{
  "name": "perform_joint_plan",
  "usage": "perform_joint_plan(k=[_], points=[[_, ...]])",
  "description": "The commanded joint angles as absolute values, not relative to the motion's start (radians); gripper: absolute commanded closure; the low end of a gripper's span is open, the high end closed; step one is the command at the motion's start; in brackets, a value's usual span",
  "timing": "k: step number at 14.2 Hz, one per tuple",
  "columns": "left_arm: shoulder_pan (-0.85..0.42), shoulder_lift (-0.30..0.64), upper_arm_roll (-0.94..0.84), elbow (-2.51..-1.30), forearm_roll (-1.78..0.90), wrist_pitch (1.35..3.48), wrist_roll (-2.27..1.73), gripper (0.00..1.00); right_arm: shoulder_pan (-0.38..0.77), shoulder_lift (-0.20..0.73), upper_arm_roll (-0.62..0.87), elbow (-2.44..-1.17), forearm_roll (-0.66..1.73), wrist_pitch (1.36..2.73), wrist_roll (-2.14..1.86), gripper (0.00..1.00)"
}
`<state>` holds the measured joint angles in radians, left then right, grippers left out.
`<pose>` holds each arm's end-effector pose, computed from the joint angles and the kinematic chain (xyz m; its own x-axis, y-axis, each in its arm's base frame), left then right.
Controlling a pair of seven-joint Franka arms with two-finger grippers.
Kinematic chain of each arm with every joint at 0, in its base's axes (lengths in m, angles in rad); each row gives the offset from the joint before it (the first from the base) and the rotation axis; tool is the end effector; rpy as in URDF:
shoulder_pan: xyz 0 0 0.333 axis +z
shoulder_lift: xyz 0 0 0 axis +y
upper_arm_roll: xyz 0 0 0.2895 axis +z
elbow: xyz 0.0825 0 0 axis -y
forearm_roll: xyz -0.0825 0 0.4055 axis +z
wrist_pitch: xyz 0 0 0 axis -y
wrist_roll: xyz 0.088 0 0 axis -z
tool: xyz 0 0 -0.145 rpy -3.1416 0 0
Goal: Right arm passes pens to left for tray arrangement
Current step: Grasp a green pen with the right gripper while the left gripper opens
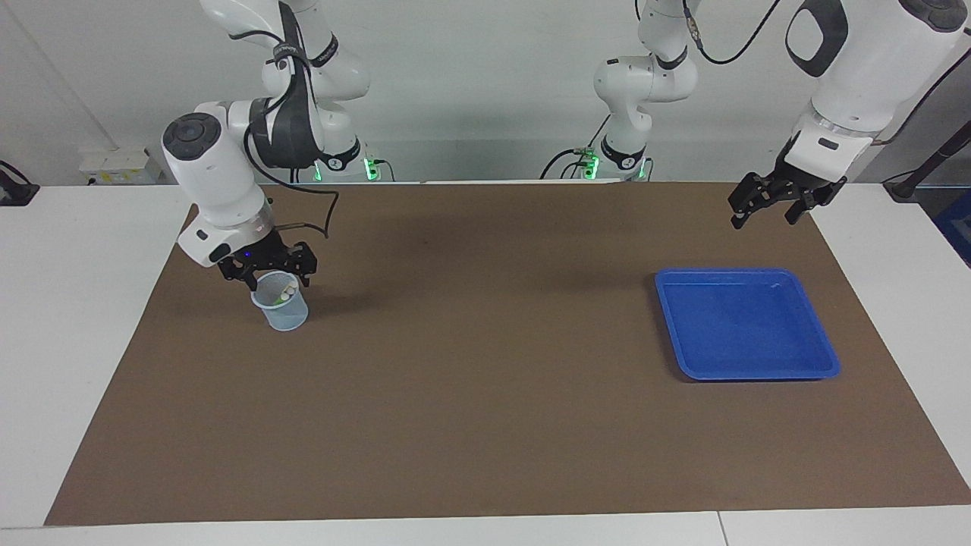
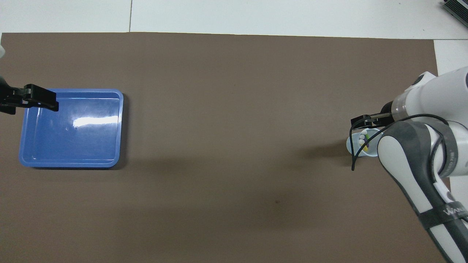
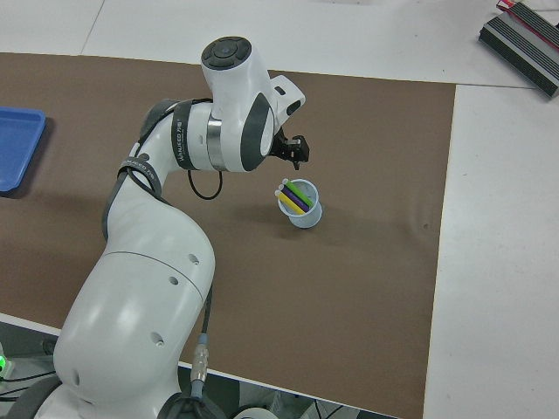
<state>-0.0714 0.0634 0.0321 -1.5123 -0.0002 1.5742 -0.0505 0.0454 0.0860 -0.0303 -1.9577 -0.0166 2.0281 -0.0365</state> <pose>0.5939 -0.0239 0.5521 0.9999 0.0111 -0.0014 0.0111 -0.9999 -0.0019 0.5913 0.0075 0.3568 0.9981 0.0590 -0.0163 0.0592 -0.9981 0.0168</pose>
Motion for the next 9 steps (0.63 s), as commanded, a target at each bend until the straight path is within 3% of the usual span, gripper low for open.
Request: perform_joint_plan(k=[1, 4, 6, 9], points=[[-0.078, 0.051, 0.034, -1.516, 0.008, 1.580, -0.060, 0.00, 0.015, 0.089, -0.025, -1.991, 0.005, 2.065, -0.058, 0.05], [-0.087, 0.026, 0.025, -1.572, -0.005, 1.604, -0.158, 0.00, 0.017, 0.097, -0.023, -2.006, 0.006, 2.074, -0.057, 0.18], [-0.103, 0.000, 0.023, -1.629, -0.059, 1.644, -0.179, 0.00, 0.017, 0.097, -0.023, -2.008, 0.011, 2.071, -0.057, 0.36], [-0.153, -0.050, 0.020, -1.744, -0.126, 1.736, -0.271, 0.00, 0.017, 0.095, -0.023, -2.020, 0.069, 2.069, -0.002, 0.37]])
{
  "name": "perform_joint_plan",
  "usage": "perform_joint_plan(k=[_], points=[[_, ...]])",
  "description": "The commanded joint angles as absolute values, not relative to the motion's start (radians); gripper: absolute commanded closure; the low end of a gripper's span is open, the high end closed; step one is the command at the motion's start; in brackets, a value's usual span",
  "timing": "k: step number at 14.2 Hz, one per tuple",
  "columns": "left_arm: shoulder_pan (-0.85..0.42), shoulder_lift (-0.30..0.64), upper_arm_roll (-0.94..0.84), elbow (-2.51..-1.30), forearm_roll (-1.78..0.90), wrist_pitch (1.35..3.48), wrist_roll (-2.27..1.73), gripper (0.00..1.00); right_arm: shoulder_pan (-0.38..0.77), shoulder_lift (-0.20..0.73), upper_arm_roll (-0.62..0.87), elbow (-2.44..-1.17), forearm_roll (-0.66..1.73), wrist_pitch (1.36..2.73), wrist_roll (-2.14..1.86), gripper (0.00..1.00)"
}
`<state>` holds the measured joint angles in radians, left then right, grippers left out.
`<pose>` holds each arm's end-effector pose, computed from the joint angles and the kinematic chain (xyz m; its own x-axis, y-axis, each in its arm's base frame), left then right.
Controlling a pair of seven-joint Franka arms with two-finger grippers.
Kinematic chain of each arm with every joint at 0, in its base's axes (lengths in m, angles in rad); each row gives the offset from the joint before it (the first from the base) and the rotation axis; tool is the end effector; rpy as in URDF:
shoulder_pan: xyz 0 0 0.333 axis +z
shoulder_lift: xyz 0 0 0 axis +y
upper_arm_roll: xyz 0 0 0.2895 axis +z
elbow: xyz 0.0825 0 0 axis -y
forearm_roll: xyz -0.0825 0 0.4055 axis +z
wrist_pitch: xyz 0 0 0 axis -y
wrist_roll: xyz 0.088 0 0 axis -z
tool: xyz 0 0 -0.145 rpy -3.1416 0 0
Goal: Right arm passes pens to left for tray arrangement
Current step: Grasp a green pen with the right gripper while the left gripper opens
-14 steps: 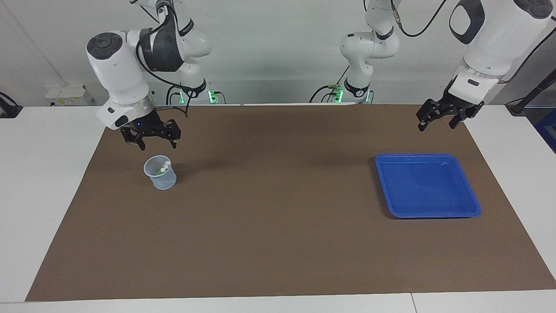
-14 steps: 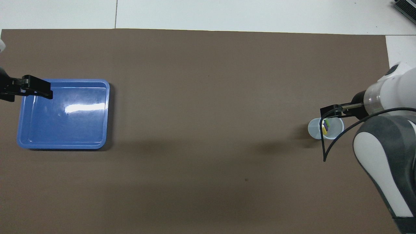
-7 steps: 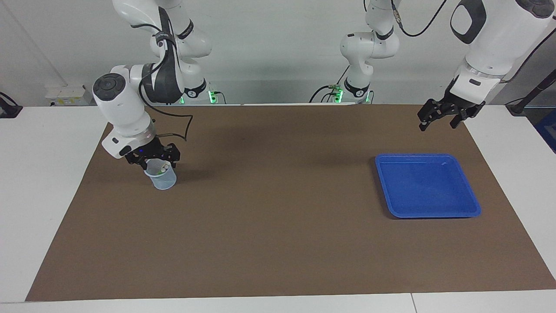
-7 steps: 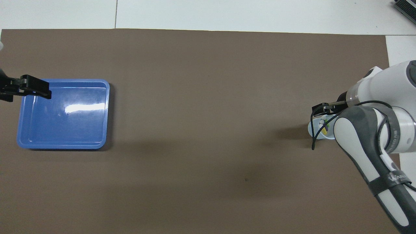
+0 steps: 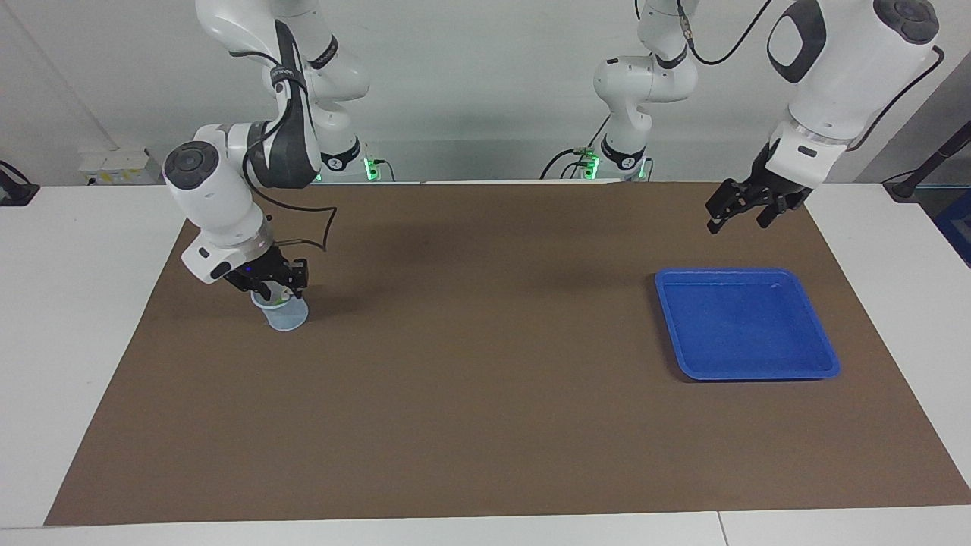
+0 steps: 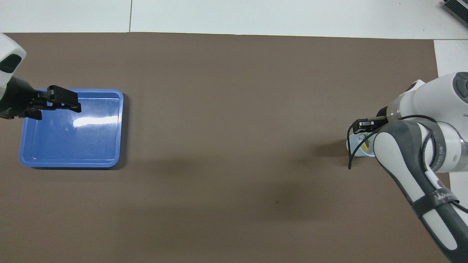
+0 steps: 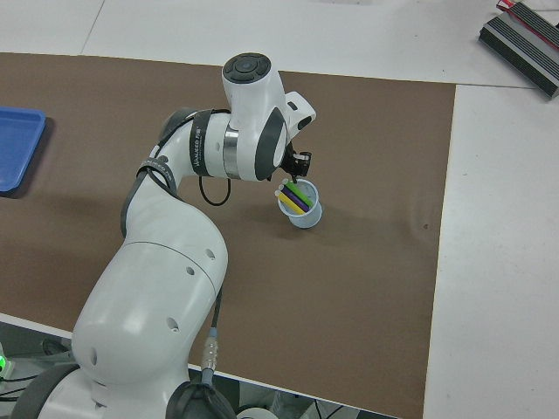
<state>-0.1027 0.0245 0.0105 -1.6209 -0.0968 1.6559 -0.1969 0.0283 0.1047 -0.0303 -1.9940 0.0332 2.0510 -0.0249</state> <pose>0.5859 -0.0675 0.5290 0.9937 0.1118 -0.0089 0.1121 -0.9890 0.0963 0.5852 0.0018 0.3303 0.9989 0.0076 -0.0472 0.0063 -0.9996 -0.0267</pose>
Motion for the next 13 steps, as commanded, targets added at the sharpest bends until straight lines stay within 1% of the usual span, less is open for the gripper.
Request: perform_joint_plan(k=[1, 4, 6, 7, 8, 9, 11, 13], points=[[-0.169, -0.070, 0.018, -1.790, -0.153, 1.770, -0.317, 0.00, 0.017, 0.095, -0.023, -2.025, 0.069, 2.072, 0.003, 0.37], [-0.179, -0.115, 0.020, -1.894, -0.318, 1.867, -0.348, 0.00, 0.015, 0.095, -0.023, -2.046, 0.069, 2.077, 0.006, 0.34], [-0.175, -0.153, 0.020, -1.981, -0.435, 1.948, -0.348, 0.00, 0.014, 0.095, -0.025, -2.052, 0.069, 2.080, 0.009, 0.36], [-0.175, -0.175, 0.020, -2.026, -0.486, 1.989, -0.348, 0.00, 0.012, 0.095, -0.025, -2.052, 0.069, 2.080, 0.009, 0.41], [-0.178, -0.190, 0.020, -2.067, -0.529, 2.028, -0.348, 0.00, 0.012, 0.095, -0.025, -2.052, 0.069, 2.080, 0.008, 0.52], [-0.179, -0.201, 0.020, -2.100, -0.569, 2.060, -0.348, 0.00, 0.011, 0.095, -0.025, -2.052, 0.069, 2.080, 0.005, 0.59], [-0.183, -0.213, 0.018, -2.152, -0.652, 2.126, -0.348, 0.00, 0.008, 0.095, -0.025, -2.052, 0.069, 2.080, -0.002, 0.68], [-0.195, -0.213, 0.018, -2.175, -0.728, 2.161, -0.348, 0.00, 0.006, 0.095, -0.025, -2.052, 0.069, 2.080, -0.002, 0.75]])
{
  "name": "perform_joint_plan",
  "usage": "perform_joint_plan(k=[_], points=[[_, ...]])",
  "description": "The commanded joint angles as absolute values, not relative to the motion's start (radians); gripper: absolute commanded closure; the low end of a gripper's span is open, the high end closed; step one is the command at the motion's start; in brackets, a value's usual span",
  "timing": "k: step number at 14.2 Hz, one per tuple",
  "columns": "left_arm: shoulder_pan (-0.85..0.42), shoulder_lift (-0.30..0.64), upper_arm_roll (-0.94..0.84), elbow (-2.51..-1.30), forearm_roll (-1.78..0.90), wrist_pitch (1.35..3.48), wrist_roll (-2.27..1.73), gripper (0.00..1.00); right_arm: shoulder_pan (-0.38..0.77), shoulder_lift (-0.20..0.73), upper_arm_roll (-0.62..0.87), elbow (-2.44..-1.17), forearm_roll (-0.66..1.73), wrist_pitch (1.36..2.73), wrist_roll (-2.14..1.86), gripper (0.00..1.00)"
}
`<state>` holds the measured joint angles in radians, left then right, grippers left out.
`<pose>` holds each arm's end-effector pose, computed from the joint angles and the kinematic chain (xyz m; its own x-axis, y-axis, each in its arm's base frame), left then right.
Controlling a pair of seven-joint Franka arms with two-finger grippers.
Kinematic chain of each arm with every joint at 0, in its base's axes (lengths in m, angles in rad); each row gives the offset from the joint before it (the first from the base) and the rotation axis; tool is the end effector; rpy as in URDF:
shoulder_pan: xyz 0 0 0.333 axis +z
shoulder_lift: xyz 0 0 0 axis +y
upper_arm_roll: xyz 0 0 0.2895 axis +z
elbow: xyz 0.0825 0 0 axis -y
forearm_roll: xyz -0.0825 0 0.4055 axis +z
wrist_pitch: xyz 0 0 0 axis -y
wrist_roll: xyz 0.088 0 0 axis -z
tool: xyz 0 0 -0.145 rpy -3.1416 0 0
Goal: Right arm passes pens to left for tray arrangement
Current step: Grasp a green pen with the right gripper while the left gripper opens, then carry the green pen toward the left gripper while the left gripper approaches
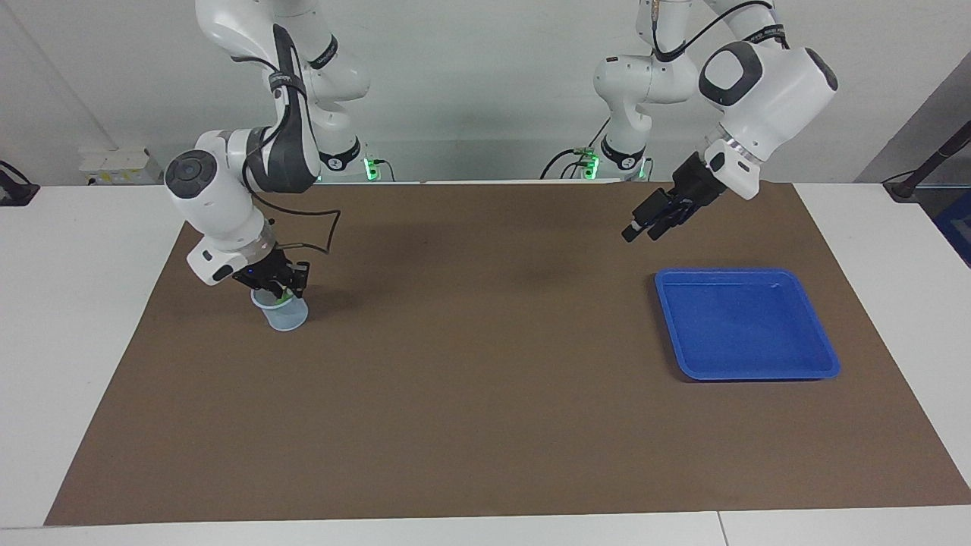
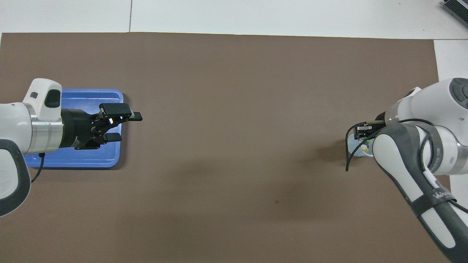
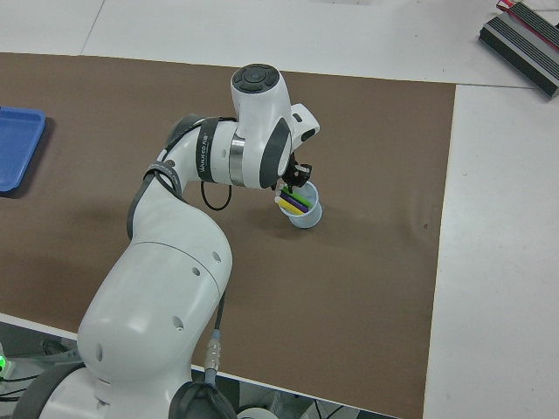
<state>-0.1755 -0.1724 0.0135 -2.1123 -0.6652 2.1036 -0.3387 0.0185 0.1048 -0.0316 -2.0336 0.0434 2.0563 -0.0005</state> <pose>0.5409 -0.1384 0.4503 0.8989 0.4171 -0.1341 0.4152 -0.7130 0.5650 0.5745 -0.0037 0.3122 0.9961 -0.0329 -0.0822 -0.0357 -0.9988 -0.0333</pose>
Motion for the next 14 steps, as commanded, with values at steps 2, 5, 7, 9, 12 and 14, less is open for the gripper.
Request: perform_joint_plan(k=[2, 5, 7, 9, 12, 14], points=[[-0.198, -0.213, 0.018, -2.192, -0.811, 2.177, -0.351, 0.00, 0.003, 0.095, -0.025, -2.049, 0.069, 2.079, -0.002, 0.84], [-0.213, -0.215, 0.018, -2.218, -0.890, 2.206, -0.452, 0.00, 0.000, 0.092, -0.025, -2.037, 0.069, 2.048, -0.005, 1.00], [-0.232, -0.215, 0.018, -2.224, -0.893, 2.226, -0.537, 0.00, -0.008, 0.084, -0.026, -1.970, 0.068, 1.943, -0.031, 1.00], [-0.259, -0.215, 0.018, -2.232, -0.902, 2.253, -0.625, 0.00, -0.008, 0.077, -0.026, -1.892, 0.055, 1.826, -0.037, 1.00], [-0.279, -0.213, 0.018, -2.233, -0.904, 2.276, -0.690, 0.00, 0.006, 0.054, -0.022, -1.806, 0.052, 1.715, -0.035, 1.00], [-0.282, -0.213, 0.018, -2.232, -0.904, 2.275, -0.692, 0.00, 0.029, 0.048, 0.000, -1.749, 0.051, 1.663, -0.035, 1.00]])
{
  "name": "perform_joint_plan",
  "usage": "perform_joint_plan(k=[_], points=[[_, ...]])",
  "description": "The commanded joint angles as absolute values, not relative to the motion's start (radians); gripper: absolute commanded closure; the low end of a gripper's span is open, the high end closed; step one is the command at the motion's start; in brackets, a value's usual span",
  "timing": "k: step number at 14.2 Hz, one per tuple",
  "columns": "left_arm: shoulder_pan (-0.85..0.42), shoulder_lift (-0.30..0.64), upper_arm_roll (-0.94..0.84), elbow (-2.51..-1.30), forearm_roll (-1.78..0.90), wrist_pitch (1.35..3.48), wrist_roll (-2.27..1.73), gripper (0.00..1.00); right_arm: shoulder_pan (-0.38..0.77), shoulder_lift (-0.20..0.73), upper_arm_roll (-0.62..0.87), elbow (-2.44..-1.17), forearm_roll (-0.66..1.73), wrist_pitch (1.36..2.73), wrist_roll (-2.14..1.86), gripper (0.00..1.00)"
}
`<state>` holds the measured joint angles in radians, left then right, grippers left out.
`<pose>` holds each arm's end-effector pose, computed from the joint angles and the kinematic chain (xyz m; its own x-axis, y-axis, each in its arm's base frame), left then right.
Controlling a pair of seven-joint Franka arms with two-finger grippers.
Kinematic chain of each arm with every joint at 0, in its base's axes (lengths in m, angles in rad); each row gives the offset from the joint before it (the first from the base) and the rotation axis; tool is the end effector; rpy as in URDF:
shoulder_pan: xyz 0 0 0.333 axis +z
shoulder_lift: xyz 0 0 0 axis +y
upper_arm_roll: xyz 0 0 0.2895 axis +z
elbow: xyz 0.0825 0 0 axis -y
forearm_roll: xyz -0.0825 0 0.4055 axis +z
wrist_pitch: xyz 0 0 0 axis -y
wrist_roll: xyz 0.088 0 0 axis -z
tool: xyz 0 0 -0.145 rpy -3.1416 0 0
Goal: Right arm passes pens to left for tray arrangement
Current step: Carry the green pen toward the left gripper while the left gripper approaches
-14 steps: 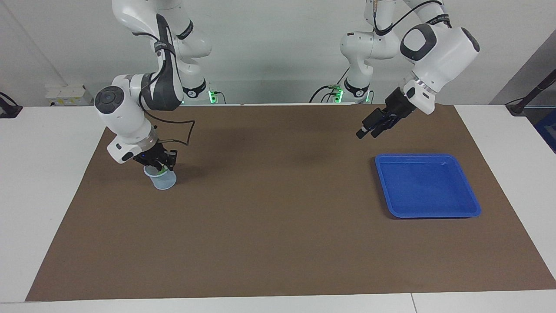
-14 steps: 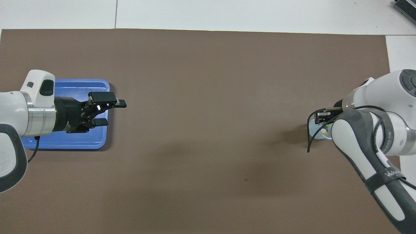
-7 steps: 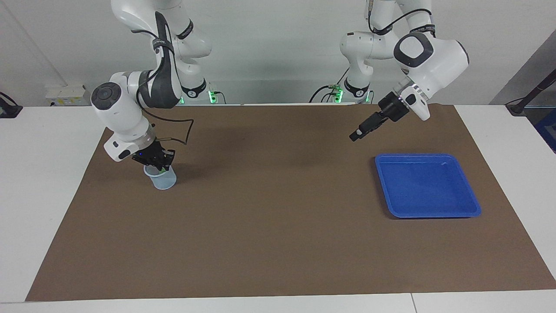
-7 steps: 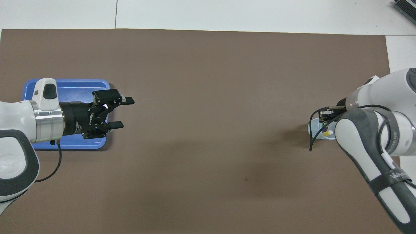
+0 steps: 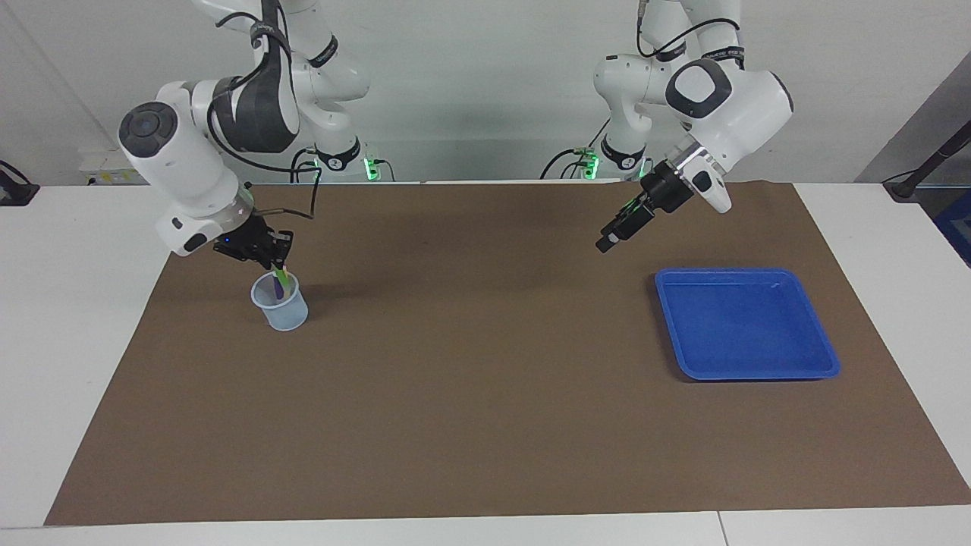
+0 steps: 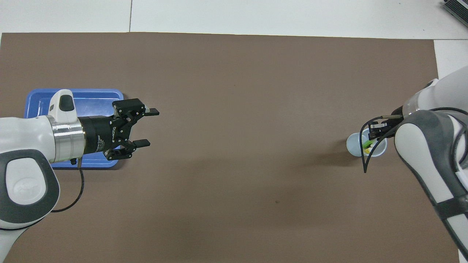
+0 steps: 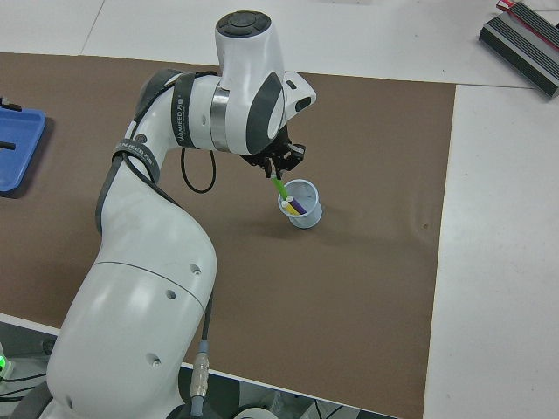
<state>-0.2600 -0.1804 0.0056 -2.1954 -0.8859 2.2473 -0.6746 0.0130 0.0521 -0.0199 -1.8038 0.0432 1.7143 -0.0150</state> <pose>0.5297 -0.1841 0.4313 0.6543 0.6289 -0.4200 0.7320 -0.3874 0.5604 0.5765 0.0018 0.4271 0.9901 0.0019 -0.1406 -0.0042 -0.9991 -0.0425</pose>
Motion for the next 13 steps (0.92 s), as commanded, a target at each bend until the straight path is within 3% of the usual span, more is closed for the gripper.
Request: perform_joint_plan(k=[1, 8, 13], points=[[-0.290, -0.210, 0.018, -2.227, -0.904, 2.276, -0.695, 0.00, 0.043, 0.046, 0.002, -1.711, 0.049, 1.634, -0.035, 1.00], [-0.302, -0.202, 0.017, -2.212, -0.997, 2.296, -0.790, 0.00, 0.107, 0.046, 0.069, -1.565, 0.123, 1.594, 0.027, 1.00], [-0.356, -0.199, 0.017, -2.204, -1.045, 2.362, -0.939, 0.00, 0.107, 0.048, 0.172, -1.571, 0.274, 1.684, 0.267, 1.00]])
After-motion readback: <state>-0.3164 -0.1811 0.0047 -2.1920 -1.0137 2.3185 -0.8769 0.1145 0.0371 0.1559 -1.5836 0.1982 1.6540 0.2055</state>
